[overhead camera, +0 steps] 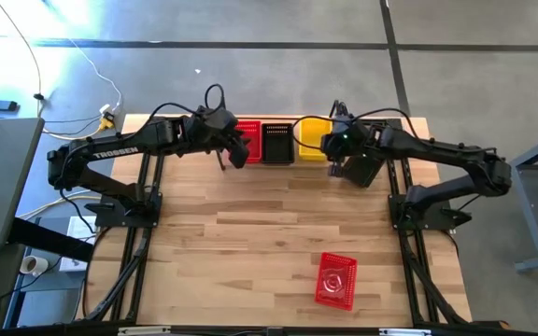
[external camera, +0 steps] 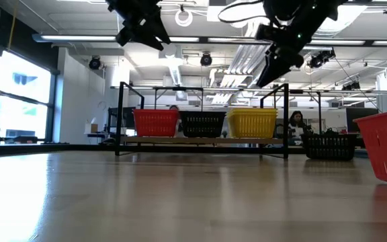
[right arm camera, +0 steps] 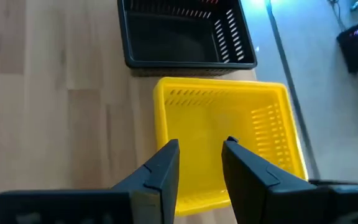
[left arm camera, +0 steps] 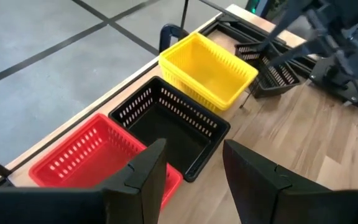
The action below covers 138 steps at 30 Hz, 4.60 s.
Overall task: Stack baskets on shelf by color
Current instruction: Stack the black bin on the black bins on the shelf
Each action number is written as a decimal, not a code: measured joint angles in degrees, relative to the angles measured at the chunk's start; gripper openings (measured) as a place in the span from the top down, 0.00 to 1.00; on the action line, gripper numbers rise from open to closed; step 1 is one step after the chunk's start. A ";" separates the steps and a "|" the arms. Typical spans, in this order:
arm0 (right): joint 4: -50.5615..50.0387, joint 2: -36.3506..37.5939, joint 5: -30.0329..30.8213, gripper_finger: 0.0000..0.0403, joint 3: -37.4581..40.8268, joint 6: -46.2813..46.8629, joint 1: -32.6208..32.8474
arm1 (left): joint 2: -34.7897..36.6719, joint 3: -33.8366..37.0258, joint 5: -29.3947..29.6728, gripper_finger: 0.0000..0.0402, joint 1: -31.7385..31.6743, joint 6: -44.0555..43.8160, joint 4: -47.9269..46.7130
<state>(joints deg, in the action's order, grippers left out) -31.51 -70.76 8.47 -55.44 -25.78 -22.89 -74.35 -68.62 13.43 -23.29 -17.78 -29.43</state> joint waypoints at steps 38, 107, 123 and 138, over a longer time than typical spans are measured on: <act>-38.58 -0.78 0.27 0.73 -0.02 58.07 9.83 | 0.00 0.01 5.56 0.63 0.07 10.97 8.38; -27.87 -10.12 -11.11 1.00 -9.23 63.33 27.43 | 0.02 0.02 3.91 0.63 0.07 1.90 -5.18; -8.85 -10.12 -13.51 1.00 -19.17 52.32 29.78 | 0.02 0.02 -6.06 0.63 0.09 -7.49 -18.88; 1.21 -10.12 -1.58 1.00 -19.17 22.47 21.02 | 0.02 0.02 -6.01 0.63 0.09 -19.06 -24.06</act>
<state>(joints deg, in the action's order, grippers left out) -30.30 -80.88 6.89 -74.61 -3.31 -1.87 -74.32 -68.60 7.42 -23.20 -36.84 -53.49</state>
